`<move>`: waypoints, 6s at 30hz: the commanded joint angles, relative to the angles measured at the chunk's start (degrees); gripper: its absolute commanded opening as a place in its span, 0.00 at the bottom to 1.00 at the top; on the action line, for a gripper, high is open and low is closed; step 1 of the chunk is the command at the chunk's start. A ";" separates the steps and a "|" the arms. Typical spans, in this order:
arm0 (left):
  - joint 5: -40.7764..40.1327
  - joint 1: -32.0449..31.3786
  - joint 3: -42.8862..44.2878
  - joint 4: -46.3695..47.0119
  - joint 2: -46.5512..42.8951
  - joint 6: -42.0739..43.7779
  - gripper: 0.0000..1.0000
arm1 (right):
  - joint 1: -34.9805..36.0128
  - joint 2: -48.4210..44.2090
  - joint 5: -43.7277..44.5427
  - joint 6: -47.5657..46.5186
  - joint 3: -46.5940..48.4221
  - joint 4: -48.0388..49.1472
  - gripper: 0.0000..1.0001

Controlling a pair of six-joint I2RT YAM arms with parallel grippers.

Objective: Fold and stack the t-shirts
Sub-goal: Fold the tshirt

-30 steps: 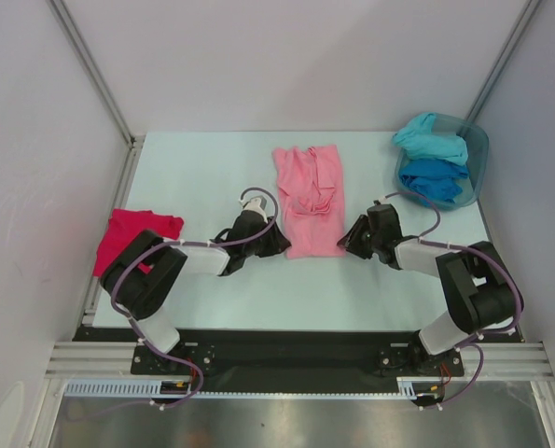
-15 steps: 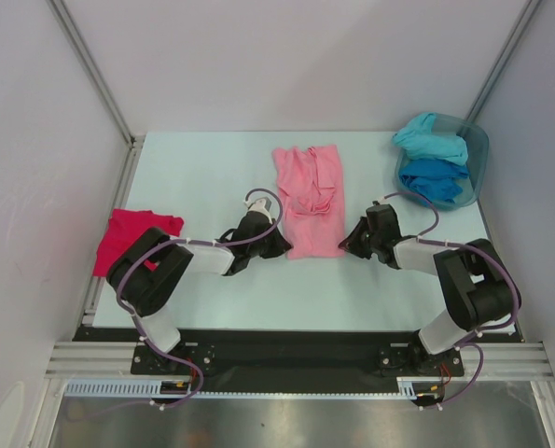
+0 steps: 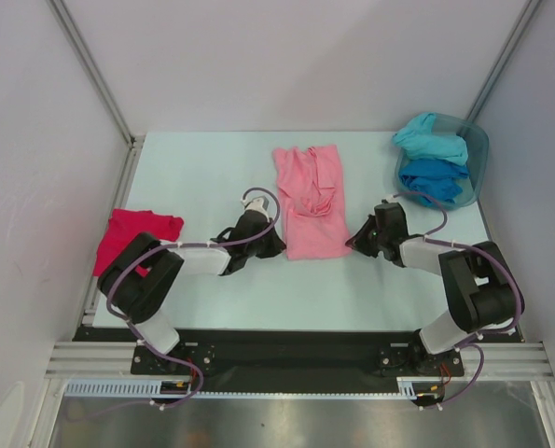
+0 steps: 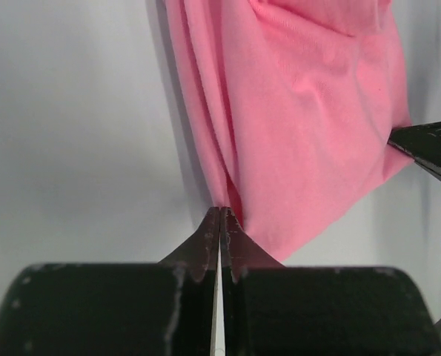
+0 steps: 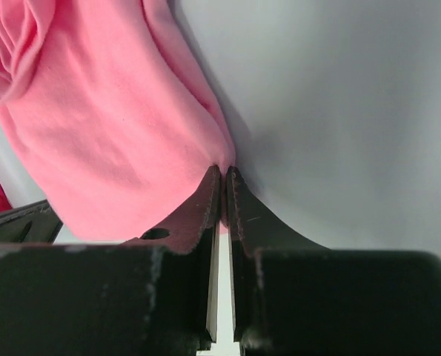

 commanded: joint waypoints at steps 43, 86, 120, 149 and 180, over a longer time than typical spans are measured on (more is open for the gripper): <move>6.27 0.65 -7.04 12.67 -3.89 -3.69 0.24 | -0.26 -6.51 -1.87 -1.46 1.93 -2.08 0.54; 4.78 -1.64 -8.10 10.12 -8.38 -2.19 0.17 | 5.46 20.30 -0.47 1.26 31.64 -4.10 0.00; 2.41 -1.12 -12.75 11.08 -10.14 -2.27 0.23 | 0.54 -7.19 5.07 -1.02 13.39 -12.72 0.81; 8.03 1.61 -16.80 34.46 0.23 -10.45 0.39 | -0.26 -10.64 0.68 2.58 -11.33 4.15 0.76; 11.46 2.93 -18.03 41.67 1.10 -13.97 0.61 | -0.61 -5.53 -0.82 2.58 -9.49 6.10 0.68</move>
